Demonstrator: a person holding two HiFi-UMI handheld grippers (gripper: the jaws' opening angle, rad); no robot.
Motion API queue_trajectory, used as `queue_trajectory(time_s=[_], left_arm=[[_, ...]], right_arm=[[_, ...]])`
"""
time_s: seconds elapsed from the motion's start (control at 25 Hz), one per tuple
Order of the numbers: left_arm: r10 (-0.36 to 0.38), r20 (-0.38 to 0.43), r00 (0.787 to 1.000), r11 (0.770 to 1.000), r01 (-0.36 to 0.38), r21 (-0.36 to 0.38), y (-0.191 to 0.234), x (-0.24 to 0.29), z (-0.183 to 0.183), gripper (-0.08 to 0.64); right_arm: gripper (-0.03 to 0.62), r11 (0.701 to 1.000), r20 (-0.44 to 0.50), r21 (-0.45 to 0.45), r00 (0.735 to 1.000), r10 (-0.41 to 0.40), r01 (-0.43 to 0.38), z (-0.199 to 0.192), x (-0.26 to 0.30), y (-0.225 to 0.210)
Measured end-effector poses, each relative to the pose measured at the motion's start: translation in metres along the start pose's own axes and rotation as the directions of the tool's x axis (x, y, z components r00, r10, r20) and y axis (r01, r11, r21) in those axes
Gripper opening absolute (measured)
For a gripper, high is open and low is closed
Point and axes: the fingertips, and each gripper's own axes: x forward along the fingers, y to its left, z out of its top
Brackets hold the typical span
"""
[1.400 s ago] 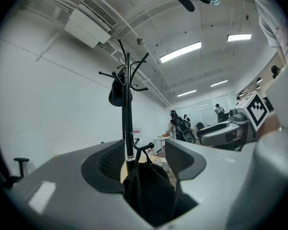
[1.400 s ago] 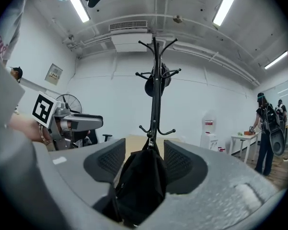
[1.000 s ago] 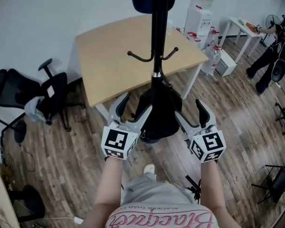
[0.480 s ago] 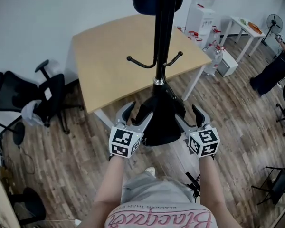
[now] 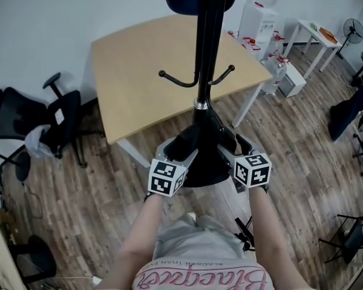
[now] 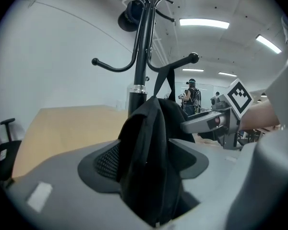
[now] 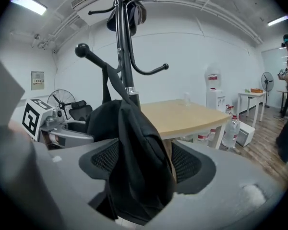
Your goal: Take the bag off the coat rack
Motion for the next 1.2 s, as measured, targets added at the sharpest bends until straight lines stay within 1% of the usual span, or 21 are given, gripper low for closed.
queue_trajectory(time_s=[0.16, 0.28, 0.4, 0.52, 0.6, 0.68, 0.8, 0.92, 1.04, 1.2], left_arm=[[0.003, -0.021, 1.0, 1.0, -0.003, -0.022, 0.003, 0.015, -0.007, 0.299], [0.01, -0.016, 1.0, 0.999, -0.01, -0.037, 0.004, 0.023, -0.007, 0.296], [0.006, -0.02, 1.0, 1.0, -0.006, -0.03, 0.003, 0.032, -0.008, 0.293], [-0.017, -0.023, 1.0, 1.0, 0.017, -0.024, 0.002, 0.039, -0.01, 0.274], [-0.008, -0.016, 1.0, 1.0, 0.008, -0.031, 0.005, 0.039, -0.01, 0.214], [0.007, -0.001, 1.0, 0.999, -0.007, -0.048, 0.009, 0.036, -0.01, 0.135], [-0.013, 0.003, 1.0, 0.997, 0.013, -0.073, 0.01, 0.035, -0.01, 0.126], [-0.048, 0.001, 0.999, 0.993, 0.048, -0.106, 0.009, 0.031, -0.009, 0.1], [-0.061, 0.011, 0.998, 0.99, 0.061, -0.125, 0.004, 0.024, -0.004, 0.081], [-0.068, 0.015, 0.998, 0.992, 0.069, -0.109, -0.005, 0.014, 0.004, 0.075]], right_arm=[[0.334, 1.0, -0.072, -0.02, 0.997, 0.007, -0.009, -0.017, 0.021, -0.001], [0.334, 1.0, -0.091, -0.026, 0.996, 0.0, -0.003, -0.021, 0.033, -0.003], [0.334, 0.998, -0.102, -0.058, 0.995, 0.006, -0.011, -0.022, 0.041, -0.005], [0.271, 0.999, -0.103, -0.041, 0.994, 0.022, -0.027, -0.021, 0.044, -0.008], [0.221, 0.999, -0.095, -0.007, 0.995, 0.034, -0.034, -0.02, 0.044, -0.011], [0.192, 0.999, -0.095, 0.017, 0.995, 0.039, -0.038, -0.02, 0.043, -0.012], [0.149, 0.998, -0.097, 0.045, 0.994, 0.044, -0.04, -0.021, 0.041, -0.011], [0.115, 0.998, -0.086, 0.049, 0.995, 0.043, -0.039, -0.021, 0.039, -0.005], [0.106, 0.998, -0.073, 0.052, 0.997, 0.035, -0.031, -0.019, 0.033, 0.0], [0.101, 0.998, -0.063, 0.052, 0.997, 0.045, -0.042, -0.014, 0.019, 0.006]])
